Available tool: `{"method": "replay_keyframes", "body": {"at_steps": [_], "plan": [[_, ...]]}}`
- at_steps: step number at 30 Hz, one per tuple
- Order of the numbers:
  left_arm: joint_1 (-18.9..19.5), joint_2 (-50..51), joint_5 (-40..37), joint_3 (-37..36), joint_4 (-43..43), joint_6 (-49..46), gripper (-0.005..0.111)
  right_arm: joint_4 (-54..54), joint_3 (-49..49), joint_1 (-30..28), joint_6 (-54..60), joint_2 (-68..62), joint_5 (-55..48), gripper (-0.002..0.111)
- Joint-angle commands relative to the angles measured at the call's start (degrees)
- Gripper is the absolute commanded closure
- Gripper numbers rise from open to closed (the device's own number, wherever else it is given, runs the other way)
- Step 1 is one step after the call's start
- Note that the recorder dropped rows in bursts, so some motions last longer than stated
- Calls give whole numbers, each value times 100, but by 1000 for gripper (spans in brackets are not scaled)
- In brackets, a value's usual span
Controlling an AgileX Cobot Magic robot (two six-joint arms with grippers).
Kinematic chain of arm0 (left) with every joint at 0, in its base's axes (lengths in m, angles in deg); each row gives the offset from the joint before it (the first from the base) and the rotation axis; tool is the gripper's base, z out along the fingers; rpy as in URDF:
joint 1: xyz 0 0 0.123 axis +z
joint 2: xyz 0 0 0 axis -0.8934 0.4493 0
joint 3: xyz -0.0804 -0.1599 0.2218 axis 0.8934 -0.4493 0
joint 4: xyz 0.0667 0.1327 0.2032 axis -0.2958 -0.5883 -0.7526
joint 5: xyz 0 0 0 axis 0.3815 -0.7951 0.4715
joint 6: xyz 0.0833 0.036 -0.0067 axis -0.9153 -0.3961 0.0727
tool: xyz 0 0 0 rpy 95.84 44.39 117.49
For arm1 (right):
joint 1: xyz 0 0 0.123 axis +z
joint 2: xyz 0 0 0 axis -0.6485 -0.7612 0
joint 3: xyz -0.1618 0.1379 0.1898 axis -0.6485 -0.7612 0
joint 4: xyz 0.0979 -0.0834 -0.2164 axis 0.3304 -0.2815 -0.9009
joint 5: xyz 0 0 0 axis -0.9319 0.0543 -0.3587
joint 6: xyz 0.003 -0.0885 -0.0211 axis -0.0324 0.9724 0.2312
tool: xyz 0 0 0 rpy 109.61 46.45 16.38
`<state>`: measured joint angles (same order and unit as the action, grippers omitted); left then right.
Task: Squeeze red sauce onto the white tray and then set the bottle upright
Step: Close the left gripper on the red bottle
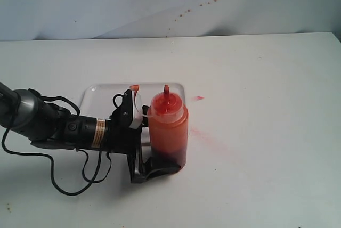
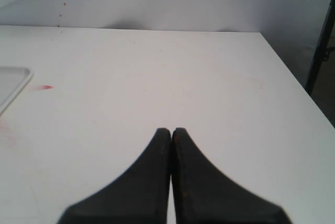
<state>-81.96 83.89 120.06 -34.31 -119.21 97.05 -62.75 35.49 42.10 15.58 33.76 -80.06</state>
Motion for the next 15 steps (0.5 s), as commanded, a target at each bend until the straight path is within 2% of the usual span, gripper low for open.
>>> {"method": "replay_keyframes", "body": {"at_steps": [1, 5, 15], "plan": [[-103, 25, 34, 88, 63, 66, 3, -32, -19, 20, -17, 21, 43, 108], [-330, 25, 34, 88, 283, 17, 3, -32, -19, 20, -17, 21, 43, 108], [-331, 25, -446, 88, 397, 5, 3, -32, -19, 20, -17, 21, 43, 108]]}}
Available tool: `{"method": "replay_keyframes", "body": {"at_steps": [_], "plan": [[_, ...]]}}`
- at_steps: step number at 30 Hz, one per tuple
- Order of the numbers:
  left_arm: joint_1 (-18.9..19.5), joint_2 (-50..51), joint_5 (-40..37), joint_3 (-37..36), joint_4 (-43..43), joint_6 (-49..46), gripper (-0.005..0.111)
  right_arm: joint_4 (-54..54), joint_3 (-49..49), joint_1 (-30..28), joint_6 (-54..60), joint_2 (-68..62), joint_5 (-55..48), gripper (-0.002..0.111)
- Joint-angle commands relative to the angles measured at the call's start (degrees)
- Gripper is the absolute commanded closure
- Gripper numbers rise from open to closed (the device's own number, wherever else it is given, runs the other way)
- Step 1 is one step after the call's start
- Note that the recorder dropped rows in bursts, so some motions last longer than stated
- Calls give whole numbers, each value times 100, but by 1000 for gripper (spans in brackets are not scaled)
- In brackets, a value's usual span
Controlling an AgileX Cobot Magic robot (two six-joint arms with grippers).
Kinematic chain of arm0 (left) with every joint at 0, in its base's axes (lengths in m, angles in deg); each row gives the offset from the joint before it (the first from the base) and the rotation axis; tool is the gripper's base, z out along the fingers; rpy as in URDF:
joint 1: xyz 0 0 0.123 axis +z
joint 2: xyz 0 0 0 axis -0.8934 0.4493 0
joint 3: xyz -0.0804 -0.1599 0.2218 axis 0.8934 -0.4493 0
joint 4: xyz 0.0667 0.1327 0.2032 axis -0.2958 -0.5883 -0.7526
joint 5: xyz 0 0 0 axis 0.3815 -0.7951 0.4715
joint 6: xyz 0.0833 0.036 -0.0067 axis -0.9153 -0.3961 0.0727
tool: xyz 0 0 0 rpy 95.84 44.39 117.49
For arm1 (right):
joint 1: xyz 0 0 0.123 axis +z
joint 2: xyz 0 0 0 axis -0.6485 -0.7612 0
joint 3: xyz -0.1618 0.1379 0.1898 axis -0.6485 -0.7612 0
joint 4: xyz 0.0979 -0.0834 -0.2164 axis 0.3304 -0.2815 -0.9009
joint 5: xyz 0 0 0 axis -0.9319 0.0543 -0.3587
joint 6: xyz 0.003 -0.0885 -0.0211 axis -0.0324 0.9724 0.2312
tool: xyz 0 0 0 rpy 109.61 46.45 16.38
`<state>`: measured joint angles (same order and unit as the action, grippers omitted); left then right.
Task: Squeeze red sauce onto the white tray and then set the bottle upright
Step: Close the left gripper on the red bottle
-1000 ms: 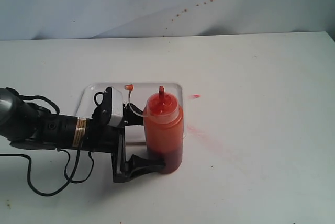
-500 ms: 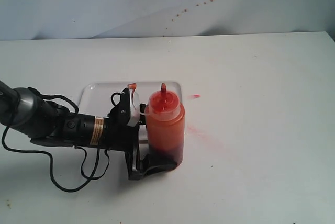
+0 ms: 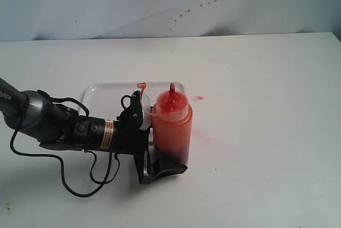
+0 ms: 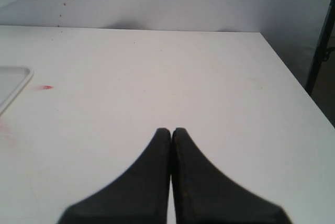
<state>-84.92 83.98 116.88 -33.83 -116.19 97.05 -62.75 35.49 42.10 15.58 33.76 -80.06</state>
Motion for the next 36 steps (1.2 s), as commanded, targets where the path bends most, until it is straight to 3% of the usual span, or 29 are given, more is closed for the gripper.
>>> {"method": "replay_keyframes", "body": {"at_steps": [1, 4, 15, 20, 27, 36], "plan": [[-44, 16, -128, 39, 96, 5, 5, -32, -19, 20, -17, 21, 43, 108], [-58, 16, -106, 39, 96, 5, 20, -32, -19, 20, -17, 21, 43, 108], [-58, 16, 159, 39, -398, -150, 107, -32, -19, 20, -17, 21, 43, 108], [-58, 16, 227, 39, -398, -159, 107, -32, -19, 20, -17, 21, 43, 108], [-47, -34, 986, 39, -696, 102, 107, -32, -19, 20, -17, 21, 43, 108], [84, -746, 950, 39, -1202, 756, 107, -32, -19, 20, -17, 21, 43, 108]]}}
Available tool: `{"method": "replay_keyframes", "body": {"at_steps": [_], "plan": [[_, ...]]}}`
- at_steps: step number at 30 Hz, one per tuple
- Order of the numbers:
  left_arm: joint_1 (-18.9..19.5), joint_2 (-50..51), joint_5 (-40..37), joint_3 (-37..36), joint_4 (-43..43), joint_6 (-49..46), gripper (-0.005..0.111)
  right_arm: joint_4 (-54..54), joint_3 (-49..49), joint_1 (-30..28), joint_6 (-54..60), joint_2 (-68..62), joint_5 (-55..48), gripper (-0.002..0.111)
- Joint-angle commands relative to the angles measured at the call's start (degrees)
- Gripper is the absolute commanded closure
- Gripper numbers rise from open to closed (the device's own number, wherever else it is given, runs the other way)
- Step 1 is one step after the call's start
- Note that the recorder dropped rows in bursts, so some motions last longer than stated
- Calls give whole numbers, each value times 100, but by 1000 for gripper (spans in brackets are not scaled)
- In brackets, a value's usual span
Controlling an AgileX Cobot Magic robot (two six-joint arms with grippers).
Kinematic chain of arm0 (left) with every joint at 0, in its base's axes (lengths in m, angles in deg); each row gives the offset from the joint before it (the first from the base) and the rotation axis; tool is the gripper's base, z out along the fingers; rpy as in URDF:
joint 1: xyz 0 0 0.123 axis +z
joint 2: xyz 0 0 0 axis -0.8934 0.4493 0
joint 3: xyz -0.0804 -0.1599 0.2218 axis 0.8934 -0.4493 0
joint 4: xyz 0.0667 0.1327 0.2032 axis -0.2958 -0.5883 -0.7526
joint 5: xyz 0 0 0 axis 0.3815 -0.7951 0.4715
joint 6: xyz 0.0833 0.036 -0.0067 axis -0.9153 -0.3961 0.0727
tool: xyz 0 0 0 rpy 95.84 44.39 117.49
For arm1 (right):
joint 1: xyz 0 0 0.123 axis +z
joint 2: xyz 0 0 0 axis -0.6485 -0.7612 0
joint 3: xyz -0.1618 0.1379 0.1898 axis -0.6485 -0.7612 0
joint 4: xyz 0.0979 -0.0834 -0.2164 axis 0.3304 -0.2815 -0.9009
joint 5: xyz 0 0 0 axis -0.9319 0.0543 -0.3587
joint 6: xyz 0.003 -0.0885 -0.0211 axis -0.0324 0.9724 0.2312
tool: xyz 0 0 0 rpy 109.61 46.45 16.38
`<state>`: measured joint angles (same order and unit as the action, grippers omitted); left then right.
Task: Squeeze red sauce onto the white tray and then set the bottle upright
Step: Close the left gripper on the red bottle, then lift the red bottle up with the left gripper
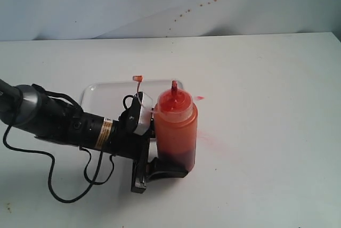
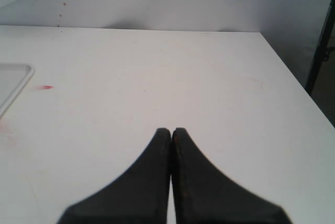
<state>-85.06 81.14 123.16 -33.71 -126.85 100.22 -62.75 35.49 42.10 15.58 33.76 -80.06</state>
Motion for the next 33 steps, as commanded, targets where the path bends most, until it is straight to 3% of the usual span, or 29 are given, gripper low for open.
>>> {"method": "replay_keyframes", "body": {"at_steps": [1, 8, 13, 18, 23, 33], "plan": [[148, -581, 322, 28, -181, 539, 107, -32, -19, 20, -17, 21, 43, 108], [766, -1241, 239, 28, -19, 642, 107, -32, -19, 20, -17, 21, 43, 108], [1392, -1410, -464, 17, 235, 813, 107, -32, -19, 20, -17, 21, 43, 108], [1779, -1410, -1574, 17, 1084, 797, 107, -32, -19, 20, -17, 21, 43, 108], [1784, -1410, -2798, 17, 2334, 44, 107, -32, -19, 20, -17, 21, 43, 108], [1784, -1410, -3683, 17, 4101, -1912, 107, -32, -19, 20, -17, 21, 43, 108]]}}
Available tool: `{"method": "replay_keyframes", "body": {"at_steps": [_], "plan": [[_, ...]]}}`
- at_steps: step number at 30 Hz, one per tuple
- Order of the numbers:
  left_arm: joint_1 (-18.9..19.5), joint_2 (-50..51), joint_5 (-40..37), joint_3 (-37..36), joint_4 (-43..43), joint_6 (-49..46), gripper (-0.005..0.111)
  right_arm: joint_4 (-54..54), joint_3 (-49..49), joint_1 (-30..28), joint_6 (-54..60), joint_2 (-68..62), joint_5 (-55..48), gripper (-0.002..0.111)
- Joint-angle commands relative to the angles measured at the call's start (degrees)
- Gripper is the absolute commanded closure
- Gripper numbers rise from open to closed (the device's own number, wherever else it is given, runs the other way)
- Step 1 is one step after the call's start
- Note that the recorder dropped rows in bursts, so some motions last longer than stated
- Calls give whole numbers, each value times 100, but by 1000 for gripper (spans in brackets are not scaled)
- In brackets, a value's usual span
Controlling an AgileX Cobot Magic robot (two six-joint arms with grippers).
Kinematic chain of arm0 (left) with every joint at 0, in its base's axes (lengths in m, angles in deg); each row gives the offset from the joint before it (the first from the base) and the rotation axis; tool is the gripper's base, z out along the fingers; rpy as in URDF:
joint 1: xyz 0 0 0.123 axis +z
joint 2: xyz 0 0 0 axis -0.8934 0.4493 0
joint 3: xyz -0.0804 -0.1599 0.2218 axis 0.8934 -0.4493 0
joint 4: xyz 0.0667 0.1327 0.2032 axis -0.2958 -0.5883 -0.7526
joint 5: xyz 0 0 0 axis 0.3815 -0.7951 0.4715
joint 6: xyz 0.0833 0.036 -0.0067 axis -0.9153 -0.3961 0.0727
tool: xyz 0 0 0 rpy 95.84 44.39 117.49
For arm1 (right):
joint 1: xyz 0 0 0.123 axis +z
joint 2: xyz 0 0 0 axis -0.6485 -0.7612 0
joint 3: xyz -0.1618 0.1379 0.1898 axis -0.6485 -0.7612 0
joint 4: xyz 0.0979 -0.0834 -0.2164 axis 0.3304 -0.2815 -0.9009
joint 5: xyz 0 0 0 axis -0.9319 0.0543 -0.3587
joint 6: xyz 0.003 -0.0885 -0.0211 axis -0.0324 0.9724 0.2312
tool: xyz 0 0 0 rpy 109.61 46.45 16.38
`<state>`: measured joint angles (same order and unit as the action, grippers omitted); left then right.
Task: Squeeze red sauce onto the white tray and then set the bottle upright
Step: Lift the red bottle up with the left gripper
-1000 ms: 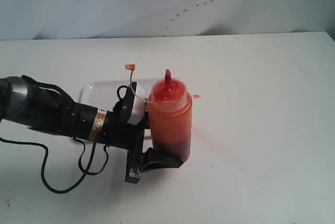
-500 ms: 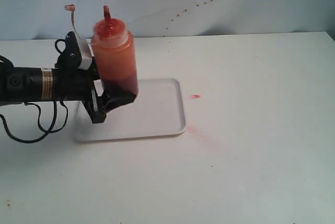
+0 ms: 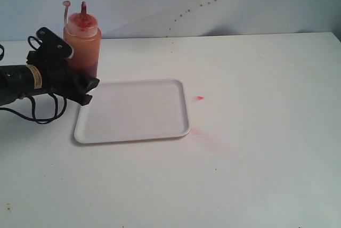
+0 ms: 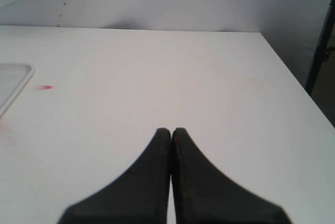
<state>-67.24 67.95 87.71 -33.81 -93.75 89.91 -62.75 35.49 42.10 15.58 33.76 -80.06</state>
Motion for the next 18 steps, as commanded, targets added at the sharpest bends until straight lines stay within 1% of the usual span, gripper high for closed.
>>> {"method": "replay_keyframes", "body": {"at_steps": [1, 5, 11, 13, 15, 16, 17, 18], "plan": [[2, -90, -217, 27, 968, -1137, 107, -32, -19, 20, -17, 21, 43, 108], [2, -90, -467, 27, 1133, -1580, 107, -32, -19, 20, -17, 21, 43, 108], [-47, -90, -562, 27, 1133, -2094, 107, -32, -19, 20, -17, 21, 43, 108], [-212, -90, -689, 27, 1225, -2727, 107, -32, -19, 20, -17, 21, 43, 108], [-343, -90, -713, 27, 1606, -3420, 107, -32, -19, 20, -17, 21, 43, 108], [-396, -90, -757, 27, 2116, -4132, 107, -32, -19, 20, -17, 21, 43, 108], [-407, -93, -768, 27, 2424, -4439, 107, -32, -19, 20, -17, 21, 43, 108], [-407, -103, -767, 27, 2919, -5116, 107, -32, -19, 20, -17, 21, 43, 108]]}}
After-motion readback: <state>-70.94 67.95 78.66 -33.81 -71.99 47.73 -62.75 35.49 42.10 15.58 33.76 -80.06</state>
